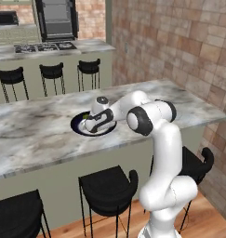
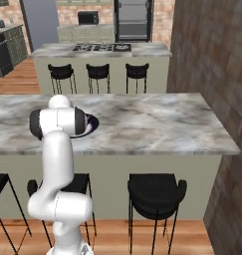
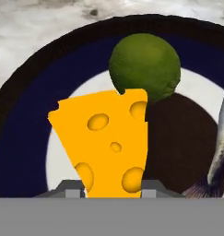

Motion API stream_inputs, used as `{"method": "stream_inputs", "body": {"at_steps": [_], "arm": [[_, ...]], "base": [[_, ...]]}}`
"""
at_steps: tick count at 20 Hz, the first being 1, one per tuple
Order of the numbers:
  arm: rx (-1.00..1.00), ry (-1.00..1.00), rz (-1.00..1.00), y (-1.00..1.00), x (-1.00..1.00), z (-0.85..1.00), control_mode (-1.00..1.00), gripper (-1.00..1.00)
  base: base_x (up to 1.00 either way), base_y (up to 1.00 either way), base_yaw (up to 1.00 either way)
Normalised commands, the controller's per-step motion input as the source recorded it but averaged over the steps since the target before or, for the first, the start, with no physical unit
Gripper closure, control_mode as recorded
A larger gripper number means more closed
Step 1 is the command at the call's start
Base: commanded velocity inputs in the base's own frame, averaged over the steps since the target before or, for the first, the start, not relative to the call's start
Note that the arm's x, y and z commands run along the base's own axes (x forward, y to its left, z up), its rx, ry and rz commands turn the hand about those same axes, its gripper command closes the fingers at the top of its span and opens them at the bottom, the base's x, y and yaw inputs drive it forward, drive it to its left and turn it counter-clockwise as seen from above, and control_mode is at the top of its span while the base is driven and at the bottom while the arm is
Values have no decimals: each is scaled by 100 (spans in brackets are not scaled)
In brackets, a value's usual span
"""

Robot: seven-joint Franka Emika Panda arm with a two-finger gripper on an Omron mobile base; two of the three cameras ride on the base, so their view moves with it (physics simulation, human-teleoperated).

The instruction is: Take the cheese, fish, and lime from the fridge and place them on the plate on the dining counter to create an appetizer plate.

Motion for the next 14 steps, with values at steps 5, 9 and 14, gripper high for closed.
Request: {"method": "stream_inputs", "body": {"at_steps": [5,9,14], "arm": [[0,0,0,0,-1,5,-100,-100],[0,0,-1,0,-58,33,-100,-100],[0,0,-4,-1,-82,61,-100,-100]], "base": [[0,0,0],[0,0,0],[0,0,0]]}}
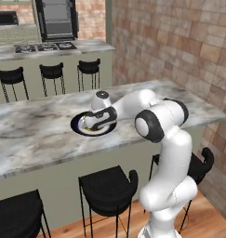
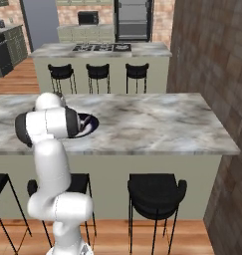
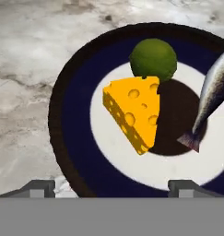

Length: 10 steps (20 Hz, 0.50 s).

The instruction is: Take the cheese, fish, and lime from the fridge and place them on the plate on the dining counter to create an appetizer plate.

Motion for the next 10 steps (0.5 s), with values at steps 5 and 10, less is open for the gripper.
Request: {"method": "stream_inputs", "body": {"at_steps": [5,10], "arm": [[0,0,-7,-29,-96,91,-100,-100],[0,0,-16,-35,-100,93,-100,-100]], "base": [[0,0,0],[0,0,0]]}}
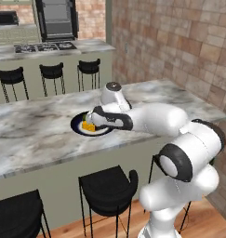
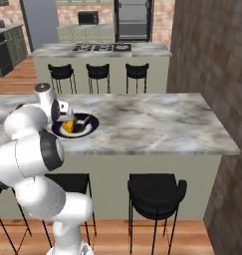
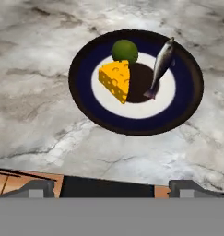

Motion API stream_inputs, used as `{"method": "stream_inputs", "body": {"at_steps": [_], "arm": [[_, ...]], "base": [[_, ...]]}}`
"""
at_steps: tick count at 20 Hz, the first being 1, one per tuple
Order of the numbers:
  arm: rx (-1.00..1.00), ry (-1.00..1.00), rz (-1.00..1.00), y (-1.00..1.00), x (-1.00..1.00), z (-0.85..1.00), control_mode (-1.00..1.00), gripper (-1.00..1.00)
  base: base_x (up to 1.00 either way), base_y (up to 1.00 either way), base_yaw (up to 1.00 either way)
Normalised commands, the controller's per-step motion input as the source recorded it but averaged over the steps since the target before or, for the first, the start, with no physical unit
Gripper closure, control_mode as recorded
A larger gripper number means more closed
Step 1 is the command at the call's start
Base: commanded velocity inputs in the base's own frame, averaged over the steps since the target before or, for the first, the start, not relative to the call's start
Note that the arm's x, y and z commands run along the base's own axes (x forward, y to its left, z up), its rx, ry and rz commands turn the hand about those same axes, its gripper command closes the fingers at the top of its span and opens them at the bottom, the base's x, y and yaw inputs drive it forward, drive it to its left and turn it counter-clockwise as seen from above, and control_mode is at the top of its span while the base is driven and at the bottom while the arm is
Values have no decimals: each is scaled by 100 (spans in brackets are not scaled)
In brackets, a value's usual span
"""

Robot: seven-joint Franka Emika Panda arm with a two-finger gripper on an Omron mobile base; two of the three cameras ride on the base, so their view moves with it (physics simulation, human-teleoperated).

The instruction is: Take the cheese, fish, and lime from the fridge and place them on the plate on the dining counter to create an appetizer plate.

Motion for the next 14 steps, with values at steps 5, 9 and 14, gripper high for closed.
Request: {"method": "stream_inputs", "body": {"at_steps": [5,9,14], "arm": [[0,0,-17,-33,-100,82,-100,-100],[0,0,-21,-38,-100,69,-100,-100],[0,0,-24,-42,-100,54,-100,-100]], "base": [[0,0,0],[0,0,0],[0,0,0]]}}
